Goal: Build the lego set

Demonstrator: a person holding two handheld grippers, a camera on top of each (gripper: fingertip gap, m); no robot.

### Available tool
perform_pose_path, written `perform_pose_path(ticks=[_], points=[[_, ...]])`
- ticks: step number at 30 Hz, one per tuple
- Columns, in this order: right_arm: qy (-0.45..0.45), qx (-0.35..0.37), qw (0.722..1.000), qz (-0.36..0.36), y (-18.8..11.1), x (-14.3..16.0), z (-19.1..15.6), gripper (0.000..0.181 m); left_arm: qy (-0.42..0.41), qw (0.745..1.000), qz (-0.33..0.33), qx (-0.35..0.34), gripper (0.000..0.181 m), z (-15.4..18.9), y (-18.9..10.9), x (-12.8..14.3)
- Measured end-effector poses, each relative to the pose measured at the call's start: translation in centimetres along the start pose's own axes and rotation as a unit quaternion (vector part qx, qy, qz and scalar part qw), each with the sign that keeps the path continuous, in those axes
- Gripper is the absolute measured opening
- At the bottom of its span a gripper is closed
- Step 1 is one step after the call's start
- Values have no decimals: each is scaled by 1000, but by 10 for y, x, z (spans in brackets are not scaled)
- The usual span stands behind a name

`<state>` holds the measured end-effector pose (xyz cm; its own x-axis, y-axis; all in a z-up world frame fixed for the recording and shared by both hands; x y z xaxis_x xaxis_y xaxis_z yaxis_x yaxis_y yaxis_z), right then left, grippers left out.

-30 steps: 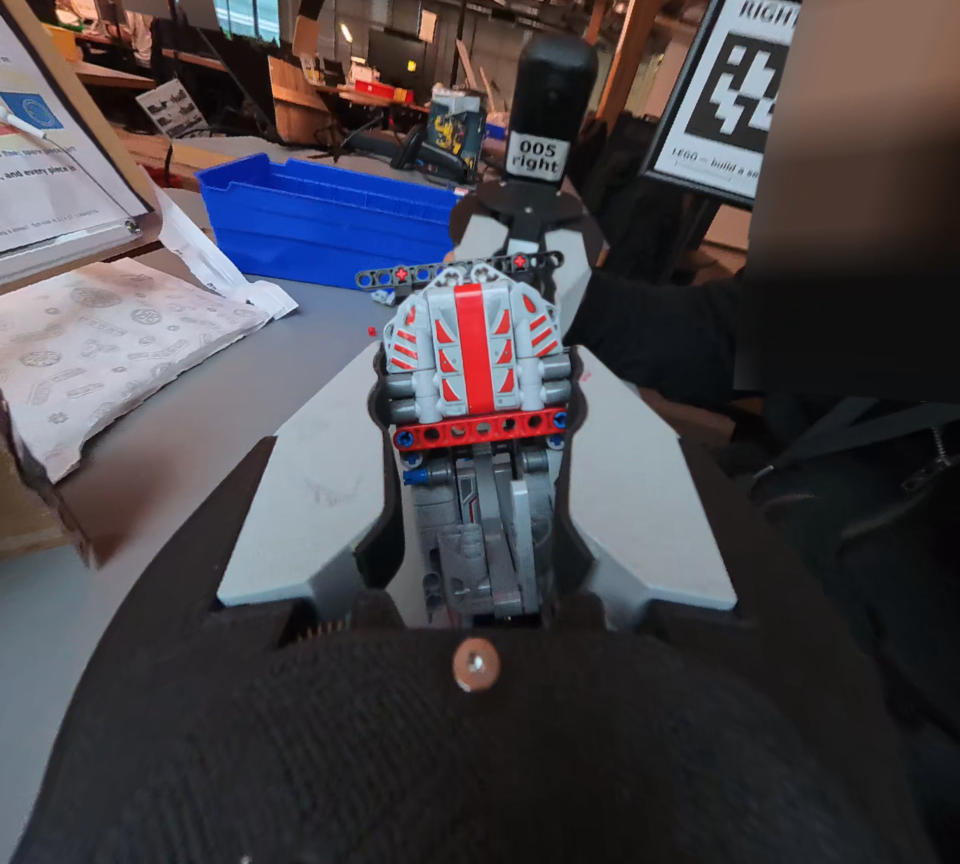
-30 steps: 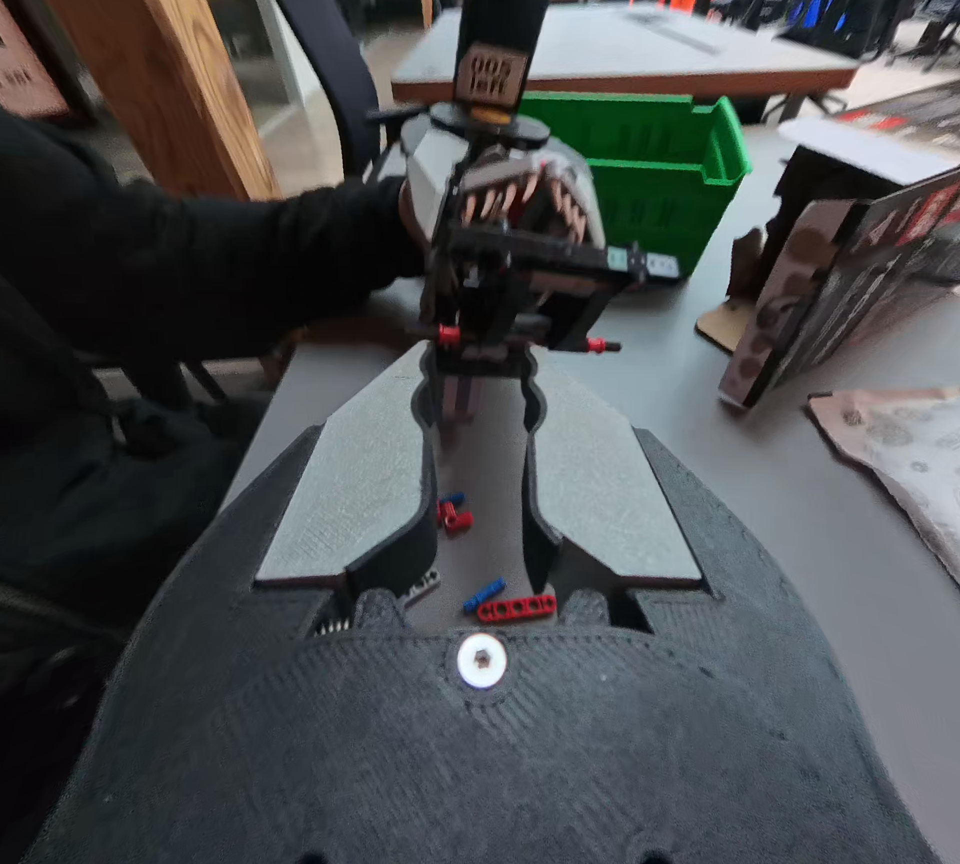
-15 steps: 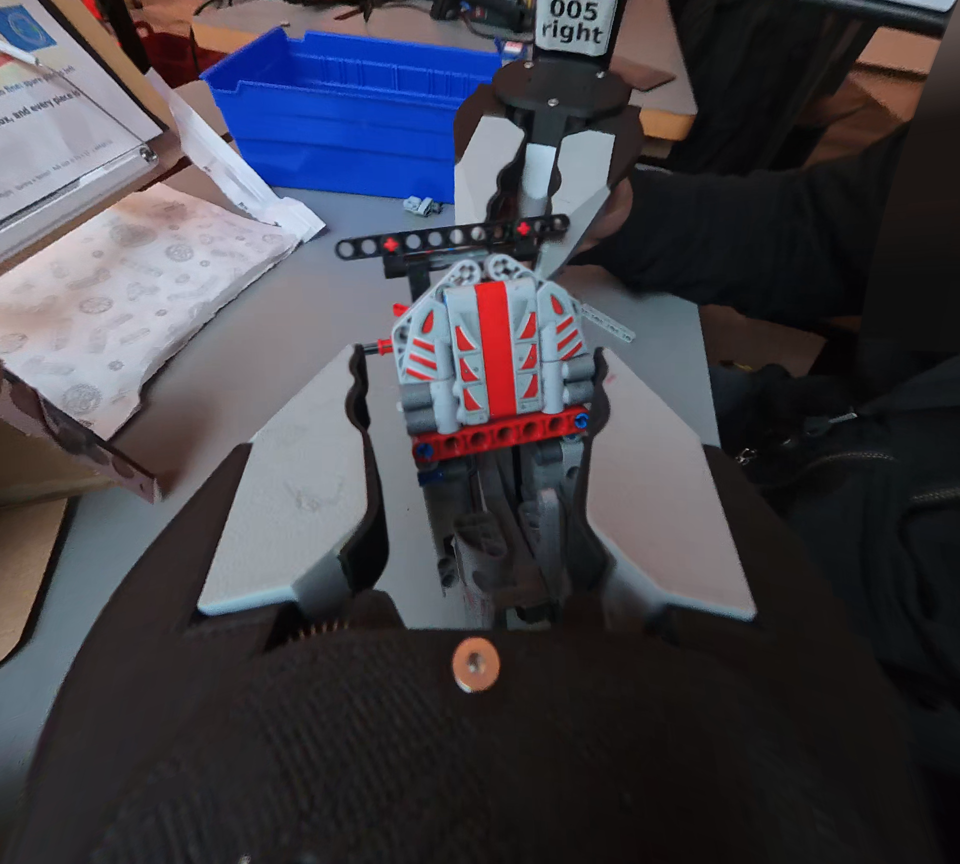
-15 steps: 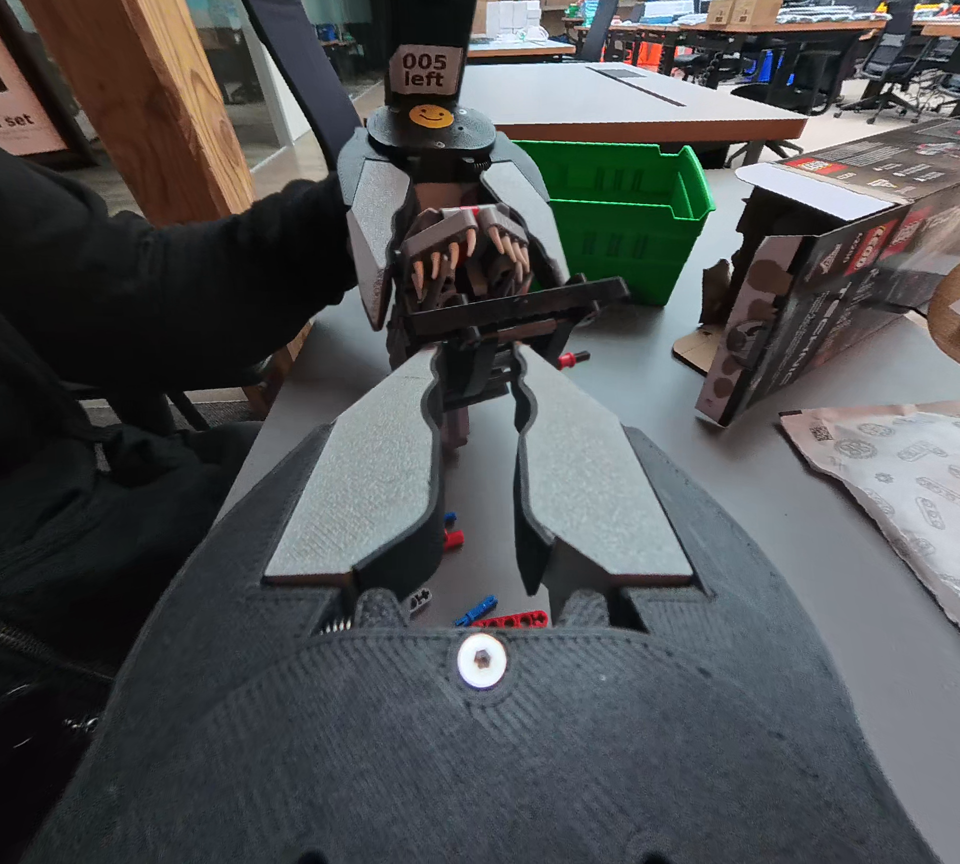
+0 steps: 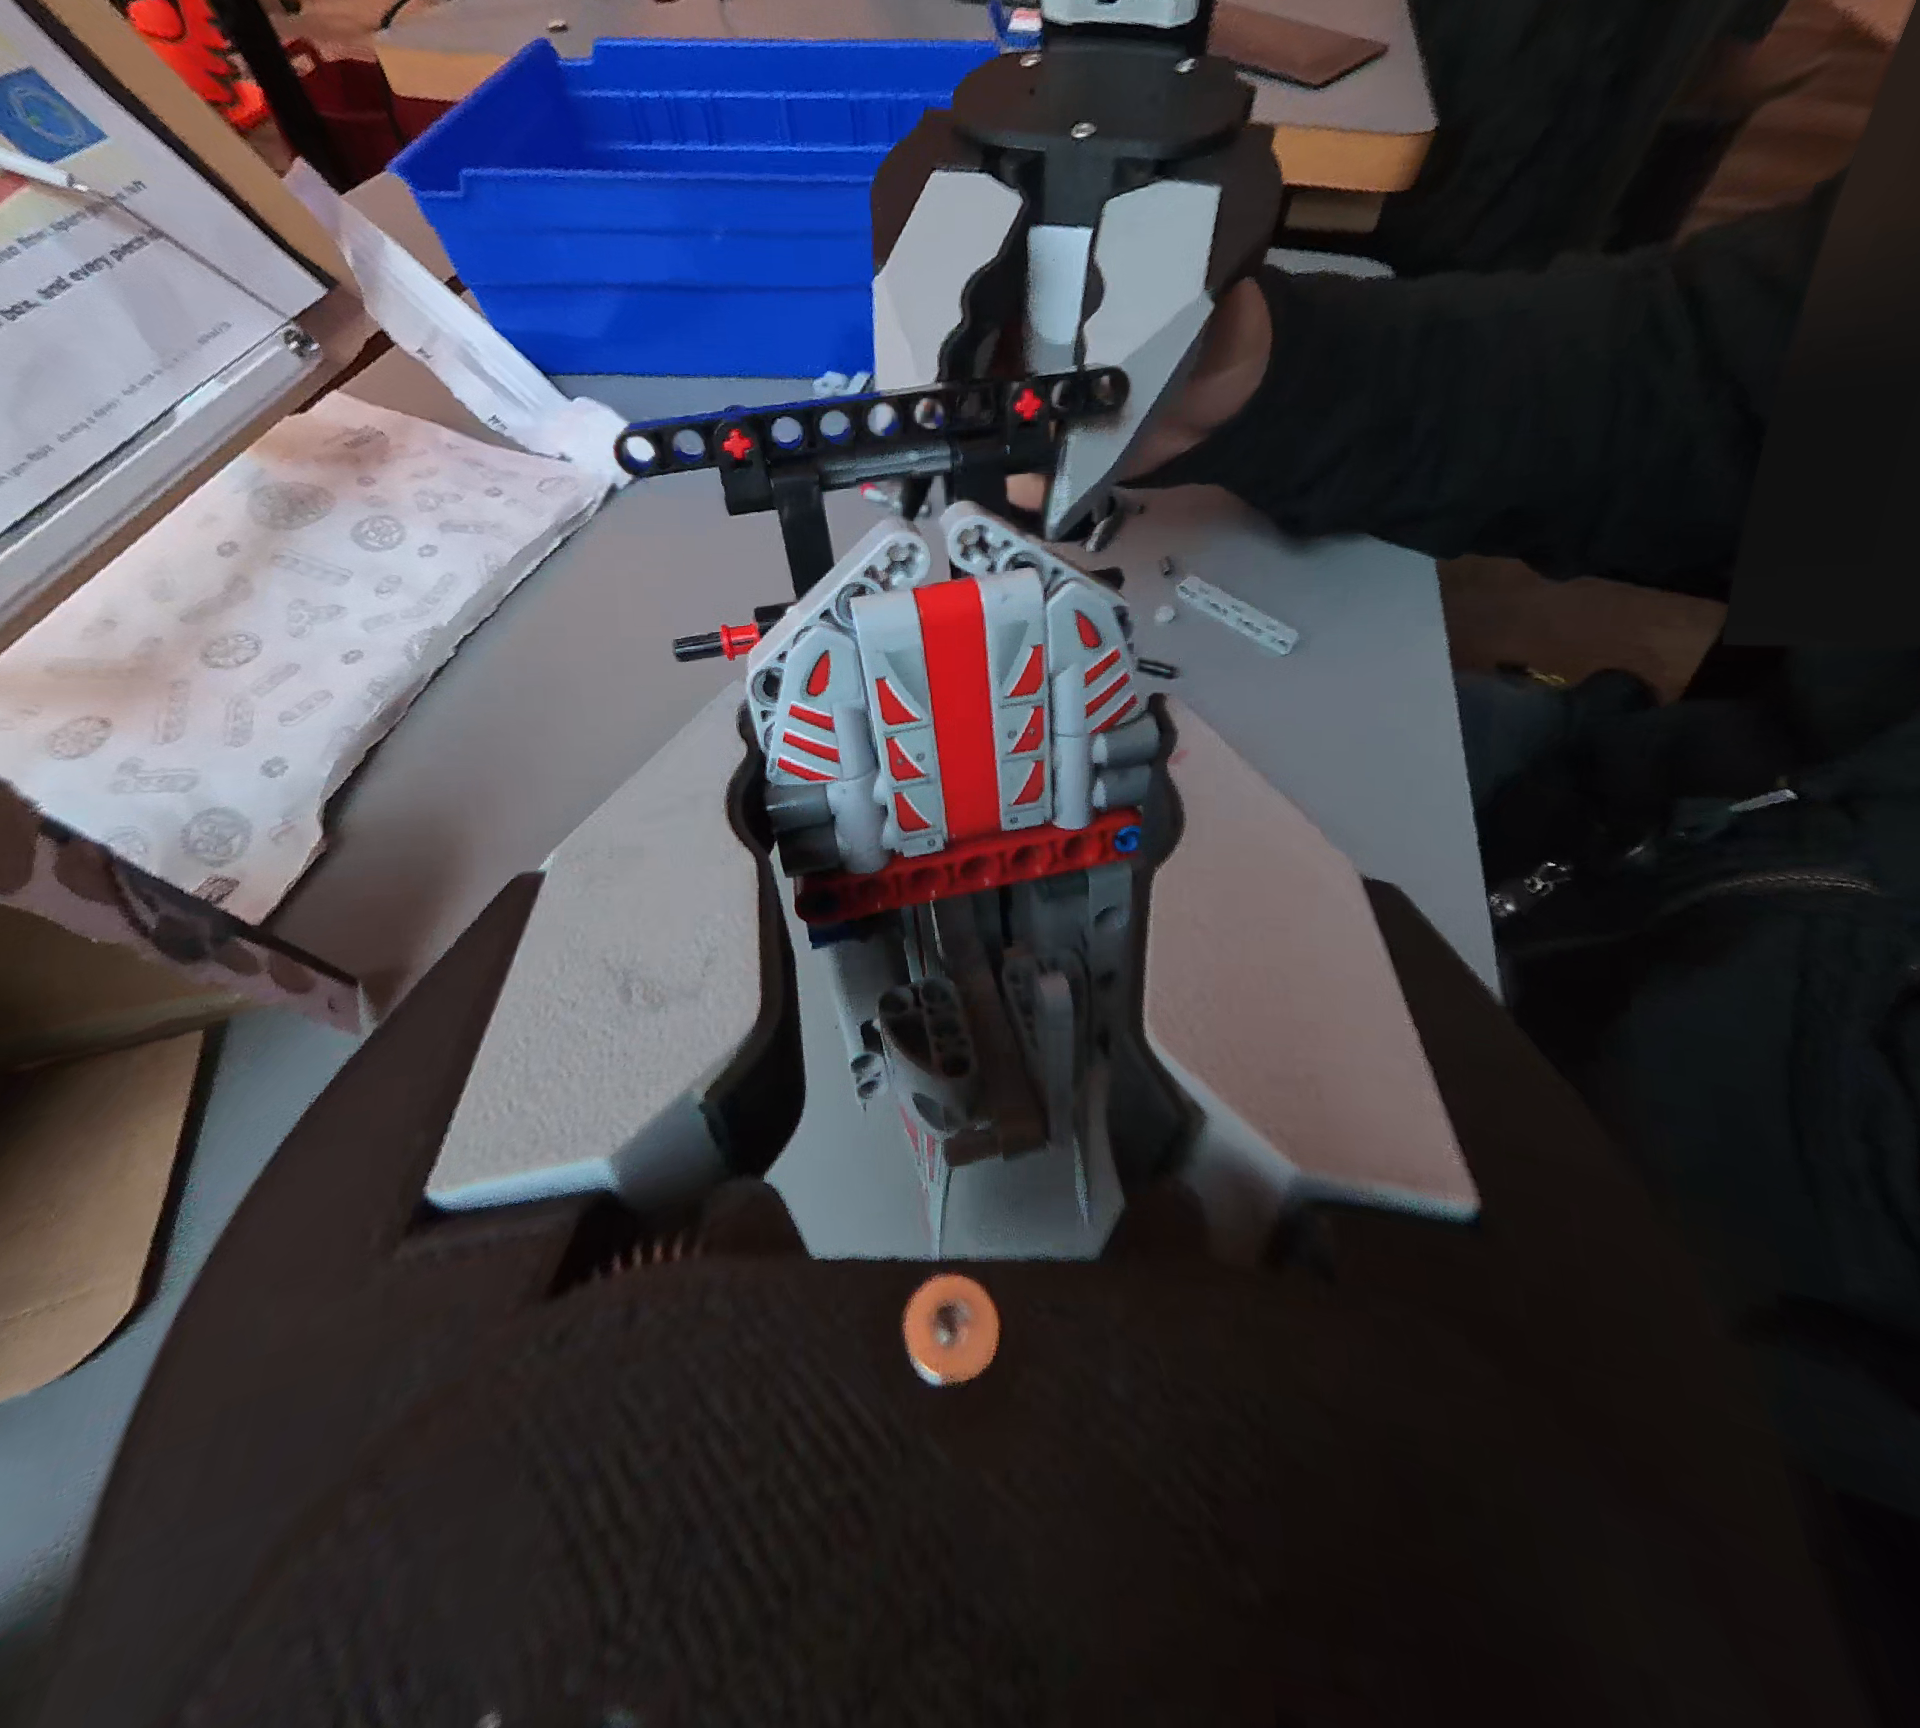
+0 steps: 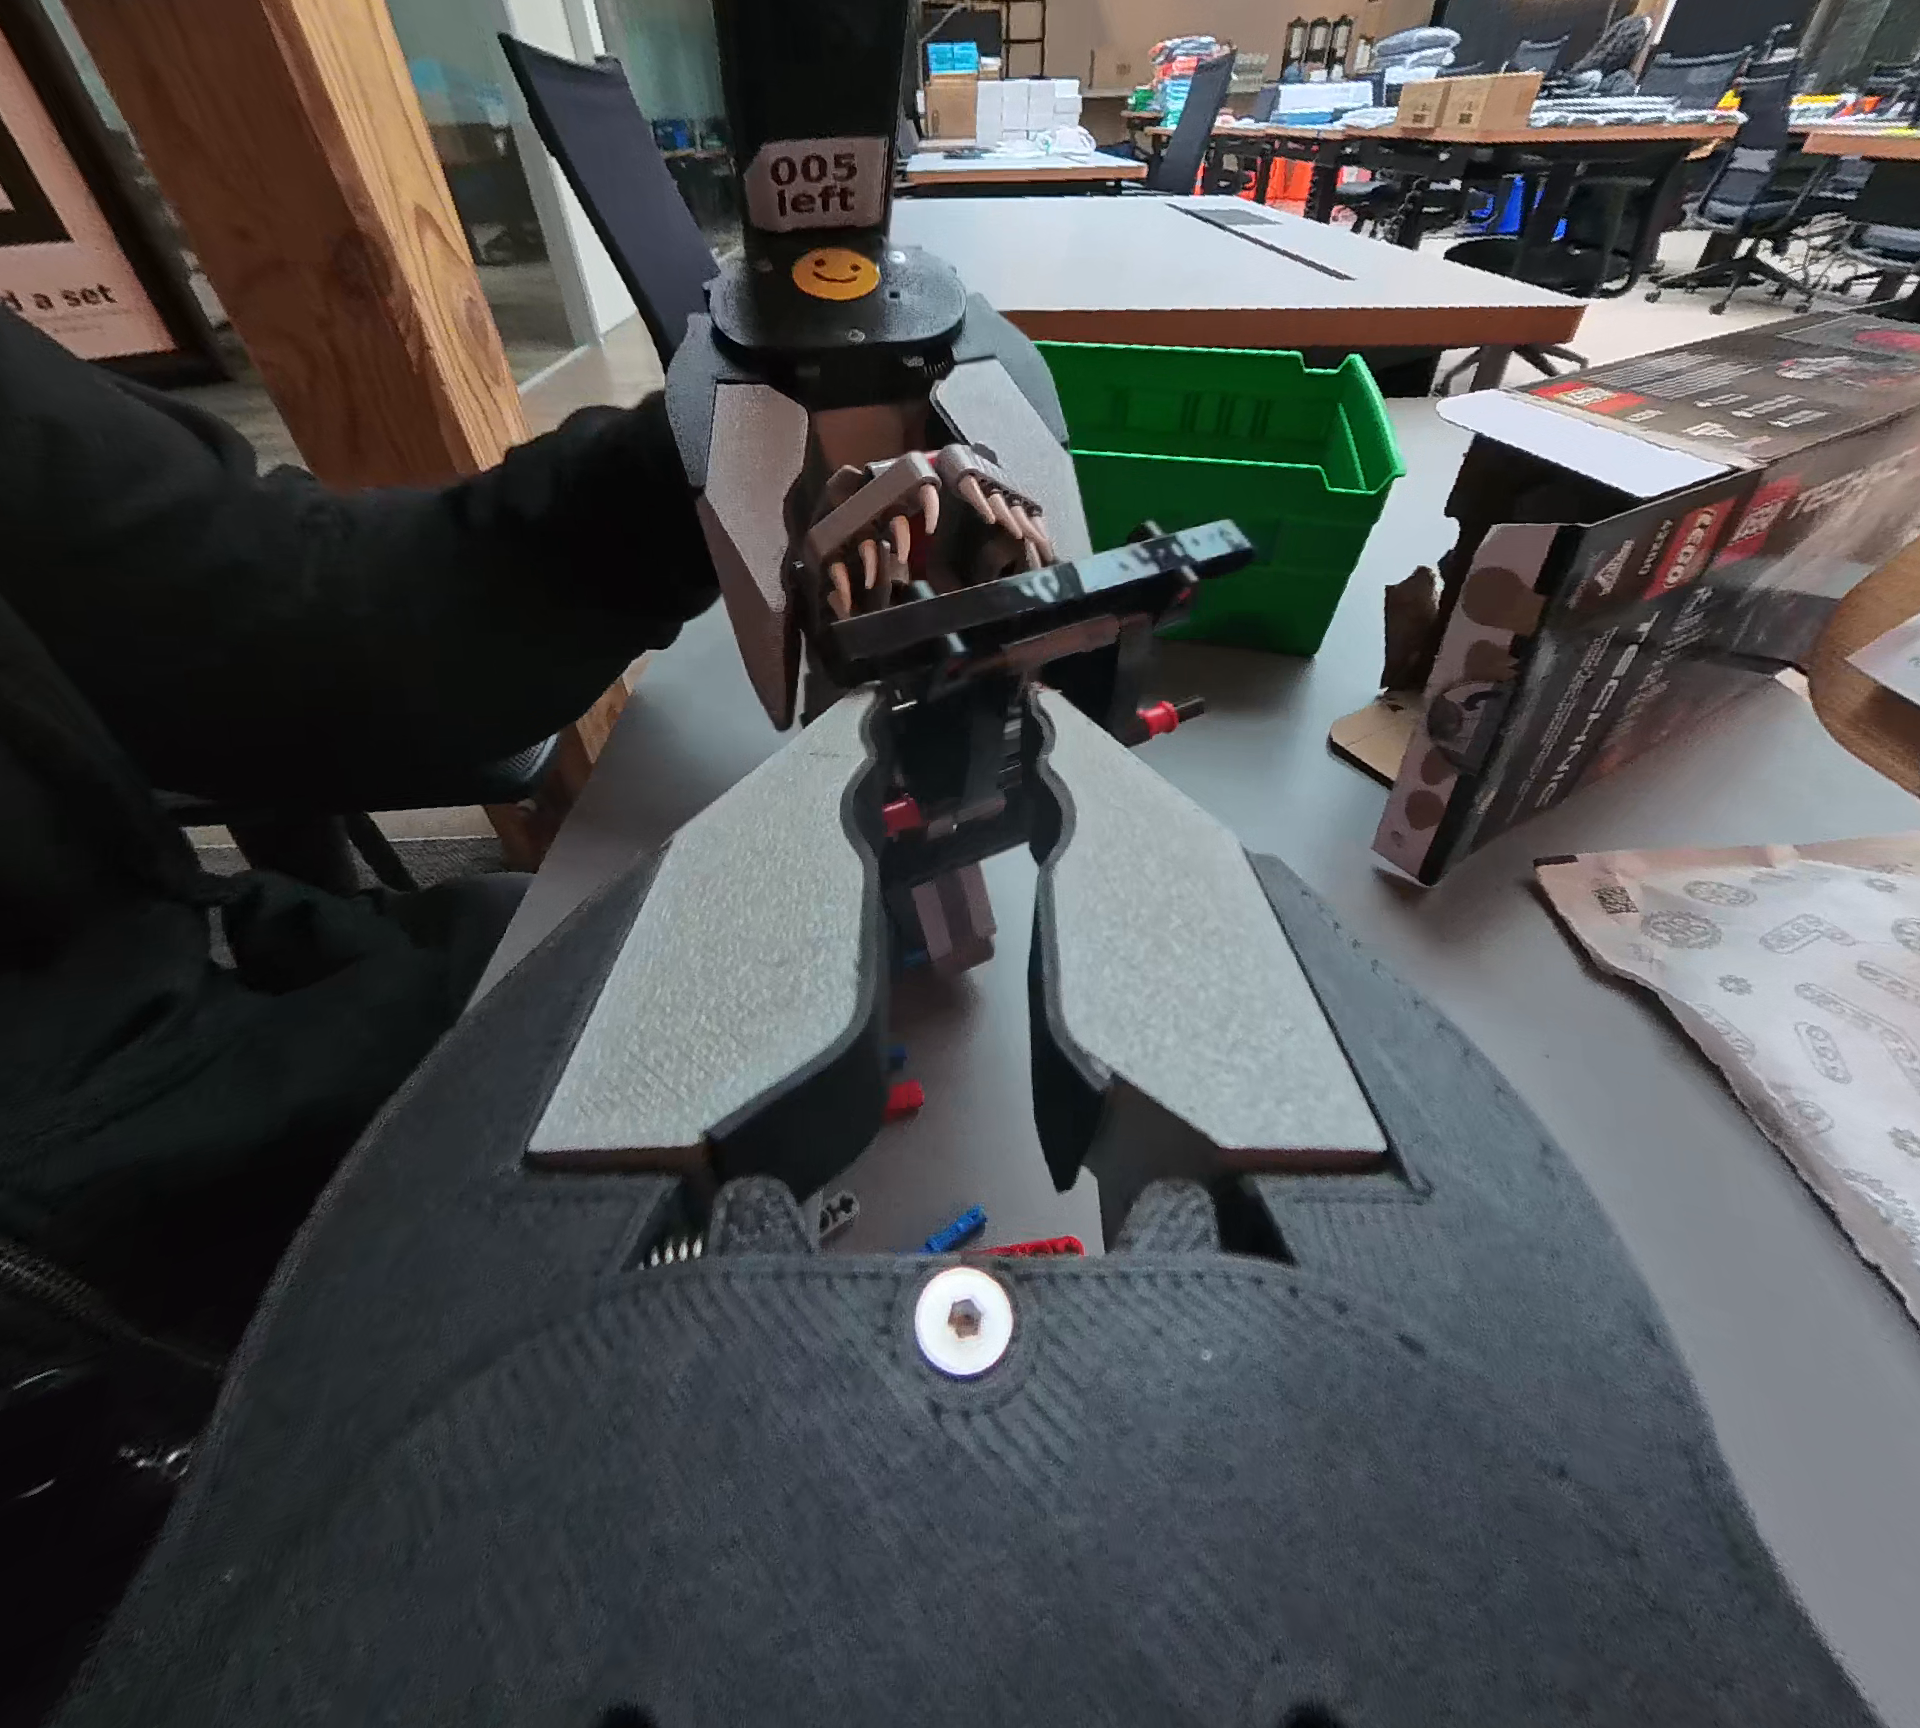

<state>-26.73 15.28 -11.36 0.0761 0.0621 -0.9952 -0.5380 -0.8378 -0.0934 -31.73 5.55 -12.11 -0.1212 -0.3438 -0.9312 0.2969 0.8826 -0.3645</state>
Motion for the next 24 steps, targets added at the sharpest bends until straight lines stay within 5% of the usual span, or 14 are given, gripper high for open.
perform_pose_path(ticks=[17,24], points=[[-71,33,997,2,1,-8,-10,18,-7,999,-40,-36,70,4,1,-4],[-25,0,999,-24,7,4,-7,22,-12,1000,-4,-10,71,3,0,-1]])
Point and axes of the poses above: each gripper's, where its closed fingertips meet, y out along the fingers, x out of its underside, z = x × y across the jaws, the point moved 5 cm from there along -y, back along the fingers, and after that the axes turned 2 degrees about -x, right-handed, at the moved point
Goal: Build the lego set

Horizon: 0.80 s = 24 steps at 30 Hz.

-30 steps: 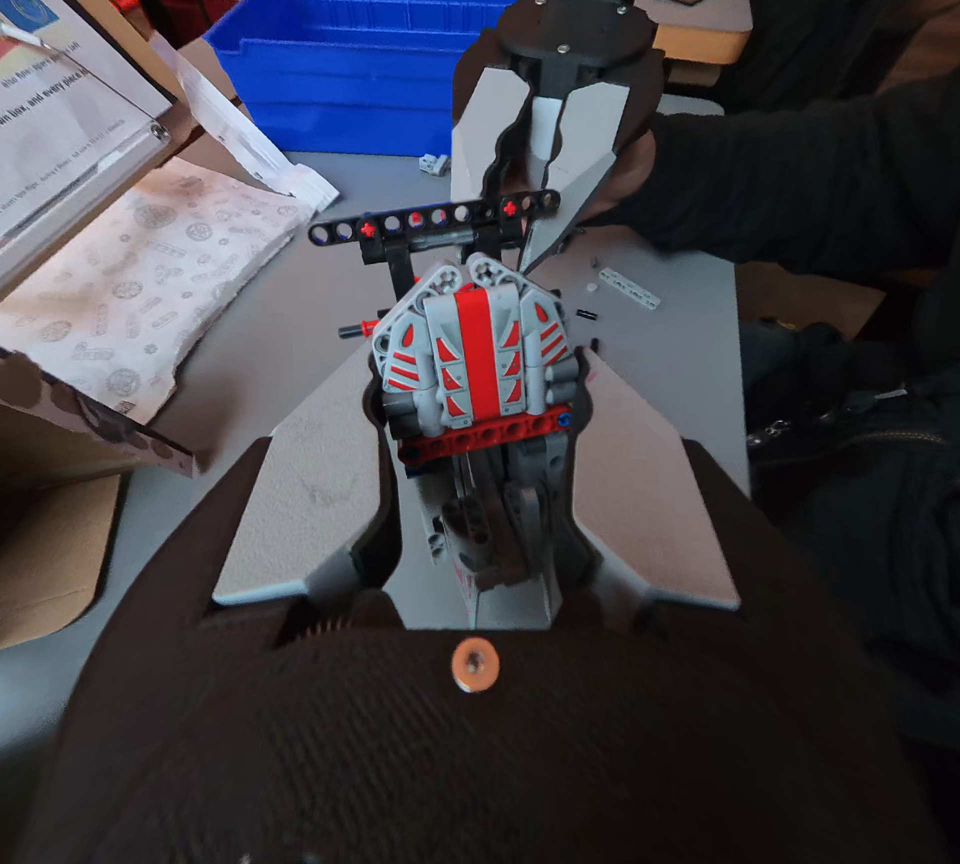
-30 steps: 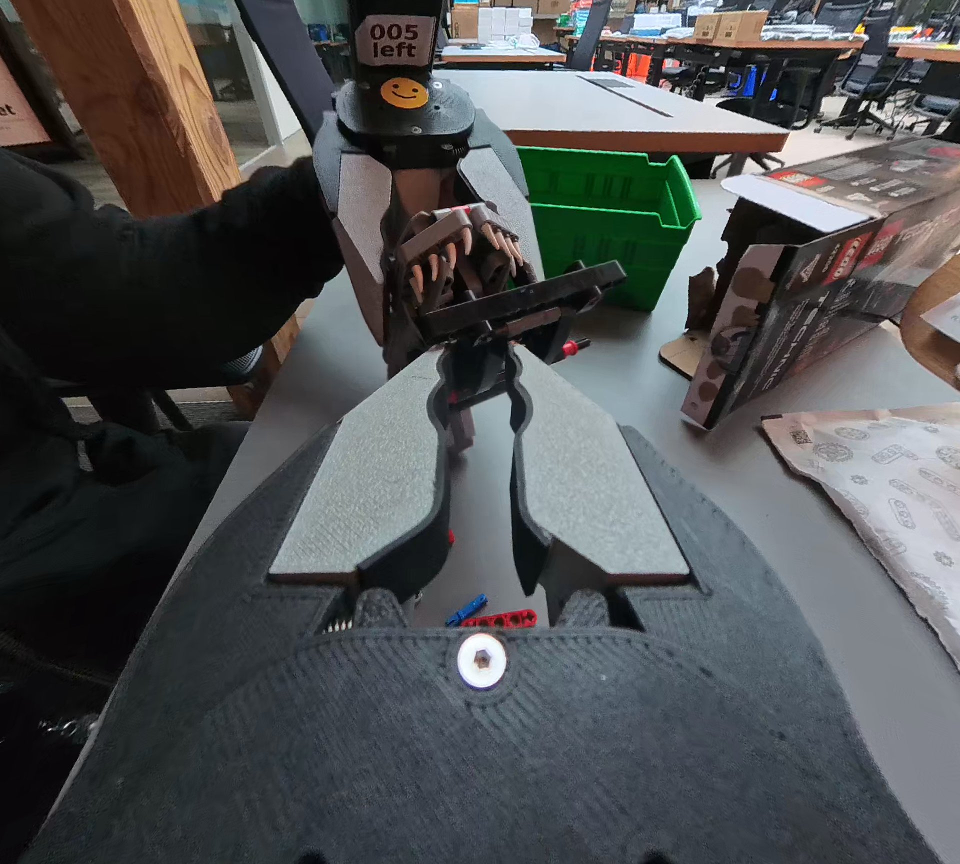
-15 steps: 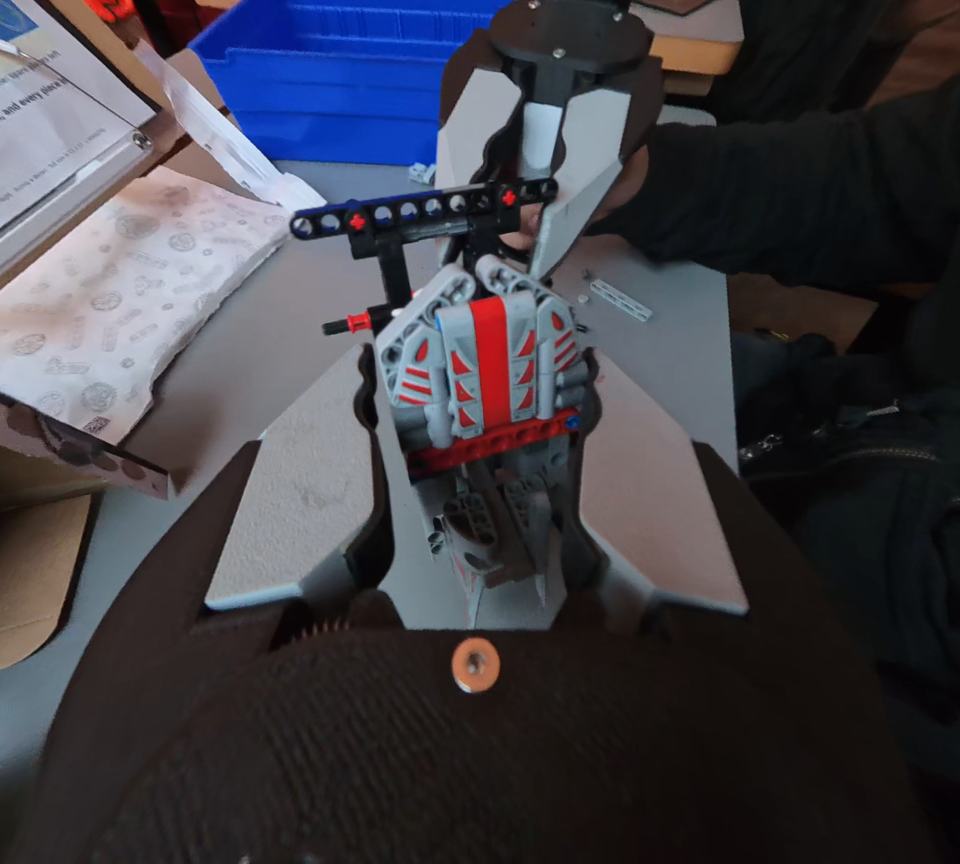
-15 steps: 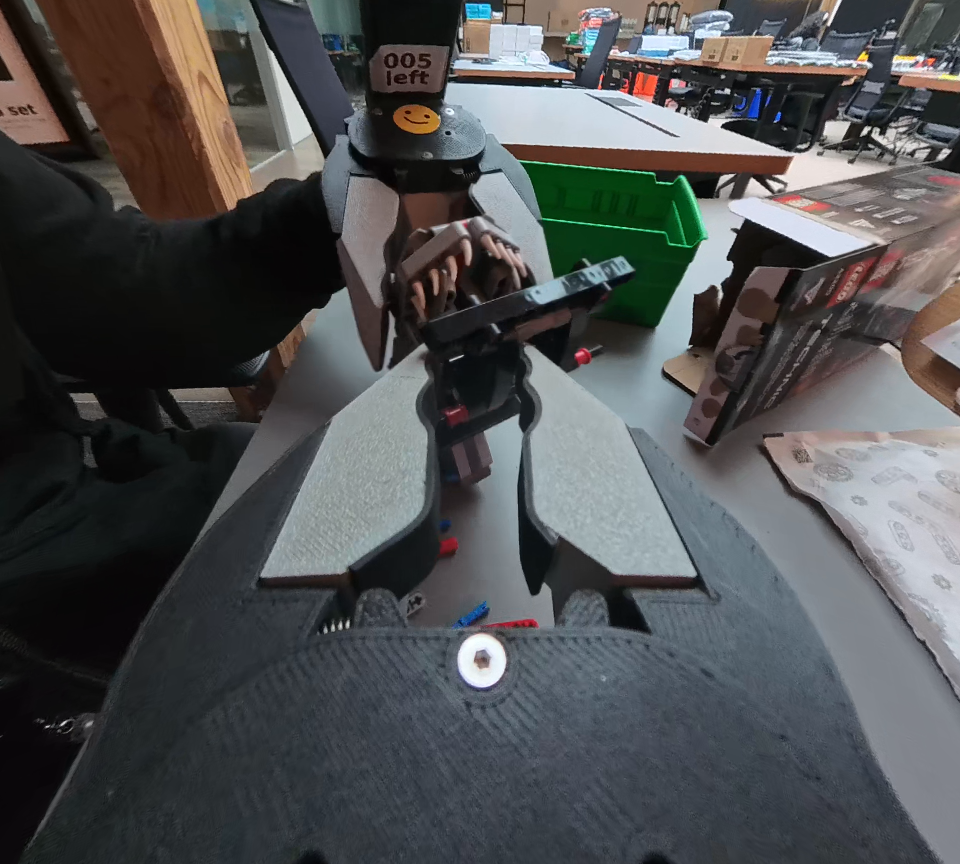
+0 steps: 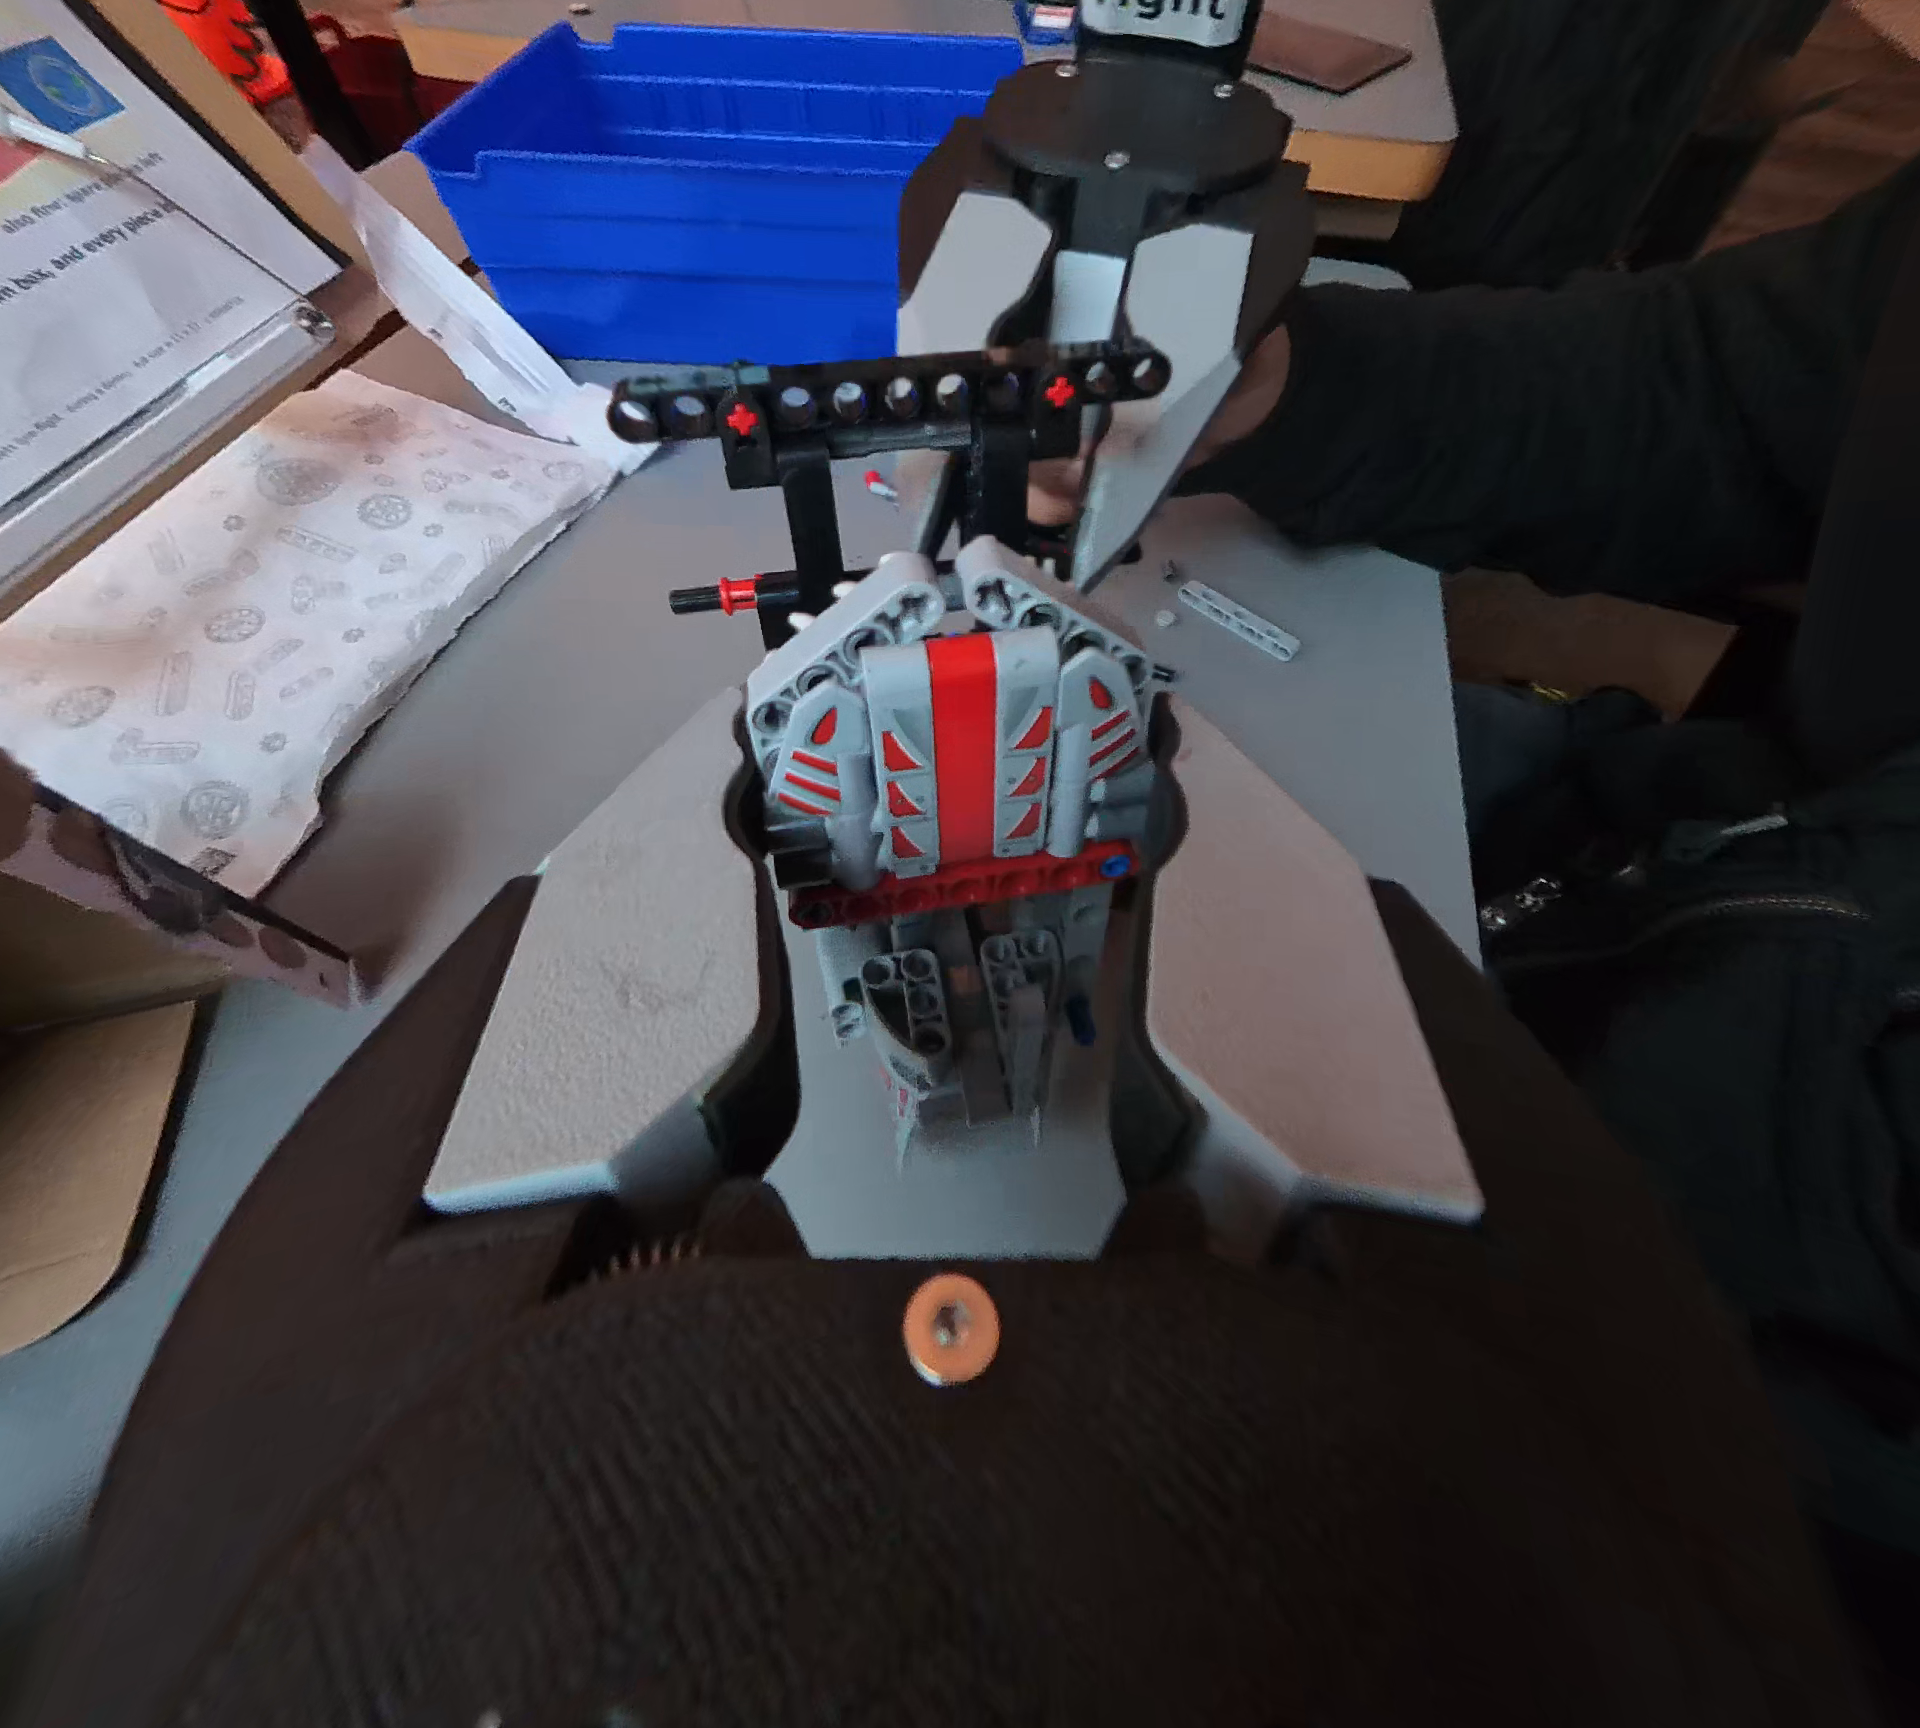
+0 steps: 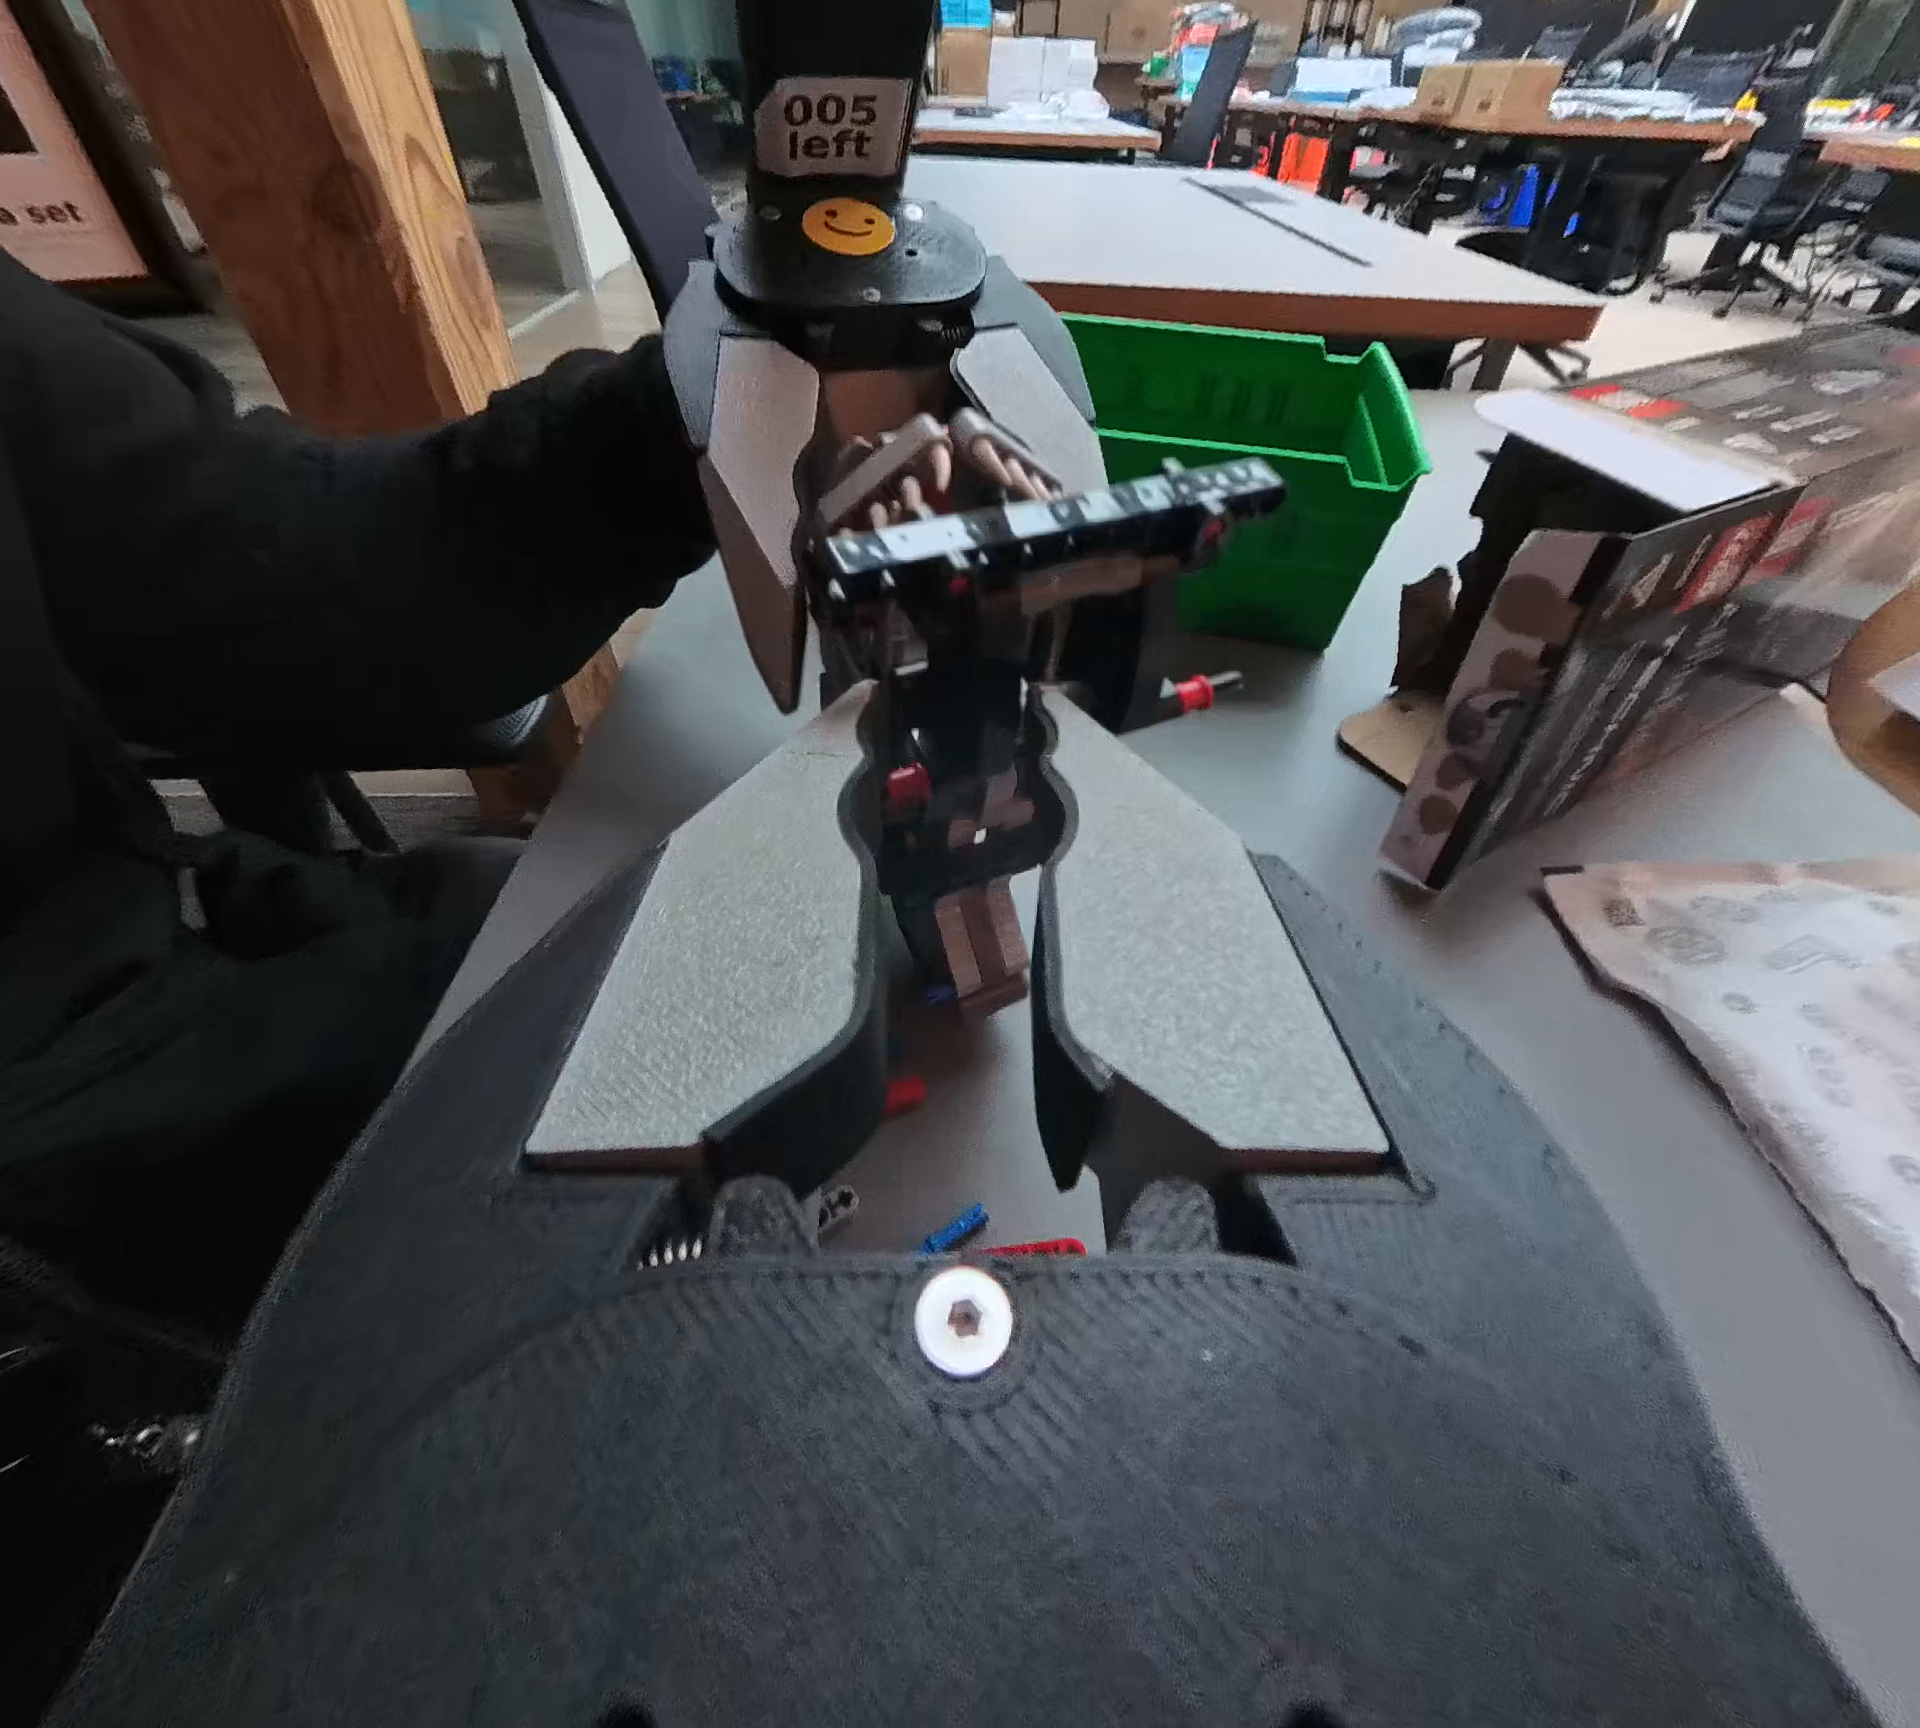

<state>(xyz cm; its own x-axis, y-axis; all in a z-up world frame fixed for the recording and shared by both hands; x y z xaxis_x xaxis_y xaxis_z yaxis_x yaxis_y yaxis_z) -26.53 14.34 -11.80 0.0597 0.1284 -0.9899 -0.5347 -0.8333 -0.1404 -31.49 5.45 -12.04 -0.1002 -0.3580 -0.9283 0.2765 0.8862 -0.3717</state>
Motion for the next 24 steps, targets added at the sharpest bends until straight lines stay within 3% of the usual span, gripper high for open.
perform_pose_path(ticks=[10,14,17,21,24], points=[[48,49,998,-6,-44,-2,33,27,-20,994,80,69,70,-18,-21,15],[95,86,983,-135,-64,27,40,32,-8,991,104,81,70,-17,-22,15],[121,94,960,-234,-68,55,18,19,15,990,109,88,70,-11,-19,15],[124,107,939,-302,-65,88,-18,17,37,988,118,87,70,-8,-17,15],[118,129,927,-332,-82,101,-33,16,43,984,147,90,70,-8,-17,15]])
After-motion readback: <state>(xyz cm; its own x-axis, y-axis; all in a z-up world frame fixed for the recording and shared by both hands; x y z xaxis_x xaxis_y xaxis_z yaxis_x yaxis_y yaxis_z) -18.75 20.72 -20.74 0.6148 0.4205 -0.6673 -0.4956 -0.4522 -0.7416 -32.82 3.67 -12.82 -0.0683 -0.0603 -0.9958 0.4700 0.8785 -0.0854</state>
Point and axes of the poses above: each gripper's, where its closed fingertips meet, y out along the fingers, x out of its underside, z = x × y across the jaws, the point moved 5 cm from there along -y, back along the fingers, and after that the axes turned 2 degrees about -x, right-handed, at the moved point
